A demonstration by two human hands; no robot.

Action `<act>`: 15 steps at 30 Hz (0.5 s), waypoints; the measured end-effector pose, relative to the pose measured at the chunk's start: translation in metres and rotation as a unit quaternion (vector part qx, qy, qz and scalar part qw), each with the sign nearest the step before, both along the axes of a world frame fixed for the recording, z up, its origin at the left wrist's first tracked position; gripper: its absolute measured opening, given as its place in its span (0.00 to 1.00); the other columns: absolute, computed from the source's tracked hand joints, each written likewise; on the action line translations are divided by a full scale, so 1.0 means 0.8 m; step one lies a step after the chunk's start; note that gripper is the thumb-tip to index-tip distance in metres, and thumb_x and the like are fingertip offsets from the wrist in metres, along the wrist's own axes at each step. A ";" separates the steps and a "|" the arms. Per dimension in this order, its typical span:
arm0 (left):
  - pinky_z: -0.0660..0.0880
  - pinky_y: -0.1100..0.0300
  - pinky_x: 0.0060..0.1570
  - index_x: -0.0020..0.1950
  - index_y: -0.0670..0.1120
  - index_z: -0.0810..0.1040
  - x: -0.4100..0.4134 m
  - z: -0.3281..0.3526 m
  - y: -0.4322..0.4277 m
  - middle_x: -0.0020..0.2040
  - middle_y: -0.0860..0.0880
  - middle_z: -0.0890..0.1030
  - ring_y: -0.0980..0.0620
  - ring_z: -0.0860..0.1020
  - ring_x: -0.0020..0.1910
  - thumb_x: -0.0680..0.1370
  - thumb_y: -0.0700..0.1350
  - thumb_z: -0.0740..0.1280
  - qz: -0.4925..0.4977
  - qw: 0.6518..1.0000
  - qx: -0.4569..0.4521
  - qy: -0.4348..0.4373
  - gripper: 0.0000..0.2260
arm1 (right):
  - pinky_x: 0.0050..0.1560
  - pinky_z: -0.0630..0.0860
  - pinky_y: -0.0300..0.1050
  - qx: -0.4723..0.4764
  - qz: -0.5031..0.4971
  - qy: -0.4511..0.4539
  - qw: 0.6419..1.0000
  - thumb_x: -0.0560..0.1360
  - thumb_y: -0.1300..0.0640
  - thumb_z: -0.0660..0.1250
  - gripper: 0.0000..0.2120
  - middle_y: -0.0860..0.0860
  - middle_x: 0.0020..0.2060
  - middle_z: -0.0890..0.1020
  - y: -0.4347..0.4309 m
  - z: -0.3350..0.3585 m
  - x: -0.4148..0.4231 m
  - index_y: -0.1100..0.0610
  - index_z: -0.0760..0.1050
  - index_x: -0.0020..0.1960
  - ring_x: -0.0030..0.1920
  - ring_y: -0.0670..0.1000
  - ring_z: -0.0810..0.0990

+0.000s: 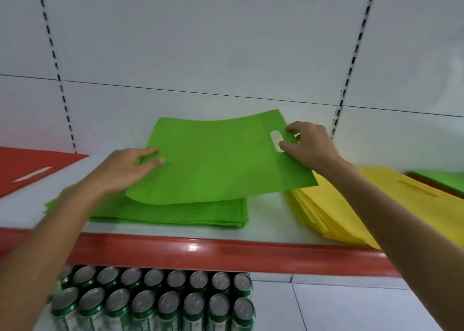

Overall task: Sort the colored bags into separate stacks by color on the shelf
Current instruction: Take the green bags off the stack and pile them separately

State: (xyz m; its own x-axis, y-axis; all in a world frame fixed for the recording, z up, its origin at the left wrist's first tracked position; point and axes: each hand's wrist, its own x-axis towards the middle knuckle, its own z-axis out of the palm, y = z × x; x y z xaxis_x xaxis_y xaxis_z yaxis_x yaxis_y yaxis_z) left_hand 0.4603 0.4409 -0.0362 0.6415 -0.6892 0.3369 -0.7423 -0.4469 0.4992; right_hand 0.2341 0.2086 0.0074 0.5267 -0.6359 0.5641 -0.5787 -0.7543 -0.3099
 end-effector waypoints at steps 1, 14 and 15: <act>0.63 0.57 0.64 0.70 0.50 0.69 0.019 0.003 0.011 0.70 0.43 0.68 0.44 0.68 0.69 0.78 0.53 0.61 0.004 1.000 0.002 -0.001 0.21 | 0.54 0.72 0.48 0.002 0.000 0.002 1.000 0.73 0.52 0.67 0.21 0.55 0.59 0.78 0.012 0.002 0.020 0.56 0.74 0.64 0.57 0.56 0.76; 0.66 0.59 0.59 0.67 0.51 0.73 0.144 -0.042 0.082 0.68 0.44 0.72 0.46 0.72 0.65 0.75 0.52 0.66 -0.023 0.998 0.044 0.043 0.20 | 0.58 0.72 0.47 0.078 -0.046 0.034 0.995 0.73 0.51 0.68 0.23 0.54 0.60 0.78 0.097 -0.086 0.116 0.57 0.73 0.65 0.61 0.54 0.75; 0.66 0.59 0.59 0.67 0.51 0.73 0.145 -0.044 0.083 0.68 0.45 0.72 0.46 0.72 0.65 0.75 0.52 0.67 -0.026 0.998 0.042 0.047 0.20 | 0.59 0.72 0.47 0.084 -0.049 0.036 0.995 0.73 0.51 0.68 0.22 0.54 0.60 0.79 0.099 -0.088 0.116 0.57 0.74 0.65 0.60 0.54 0.75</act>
